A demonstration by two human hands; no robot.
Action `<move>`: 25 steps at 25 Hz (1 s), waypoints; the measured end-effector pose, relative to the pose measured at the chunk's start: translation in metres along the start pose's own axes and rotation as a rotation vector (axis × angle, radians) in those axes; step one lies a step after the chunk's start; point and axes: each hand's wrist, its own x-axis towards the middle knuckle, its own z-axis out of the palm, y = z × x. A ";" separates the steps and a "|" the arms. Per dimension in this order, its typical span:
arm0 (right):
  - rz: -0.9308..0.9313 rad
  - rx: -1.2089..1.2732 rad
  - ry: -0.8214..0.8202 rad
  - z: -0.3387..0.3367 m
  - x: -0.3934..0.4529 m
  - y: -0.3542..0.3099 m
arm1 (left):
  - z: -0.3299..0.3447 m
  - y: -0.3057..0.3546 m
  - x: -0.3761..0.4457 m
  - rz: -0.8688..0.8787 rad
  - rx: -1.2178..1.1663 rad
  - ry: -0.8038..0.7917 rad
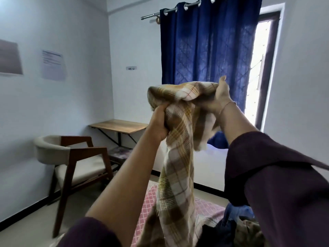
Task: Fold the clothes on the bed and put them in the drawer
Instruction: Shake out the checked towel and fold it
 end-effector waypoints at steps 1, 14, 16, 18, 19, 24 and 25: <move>0.034 -0.113 -0.002 -0.008 0.010 0.015 | 0.002 0.009 -0.001 -0.020 0.072 -0.006; 0.102 0.071 -0.180 -0.028 -0.020 0.179 | -0.055 -0.006 0.045 -0.112 0.706 0.210; -0.002 -0.033 -0.151 -0.025 -0.014 0.180 | -0.065 -0.012 0.055 -0.052 0.891 0.244; 0.053 -0.023 -0.218 -0.021 -0.016 0.180 | -0.073 -0.016 0.064 -0.069 0.814 0.278; 0.053 0.009 -0.230 -0.018 -0.018 0.177 | -0.076 -0.017 0.069 -0.082 0.749 0.315; -0.064 0.121 -0.195 -0.019 -0.018 0.163 | -0.083 -0.015 0.077 -0.228 0.203 0.387; -0.090 0.166 -0.135 -0.020 -0.018 0.160 | -0.082 -0.015 0.078 -0.224 0.108 0.397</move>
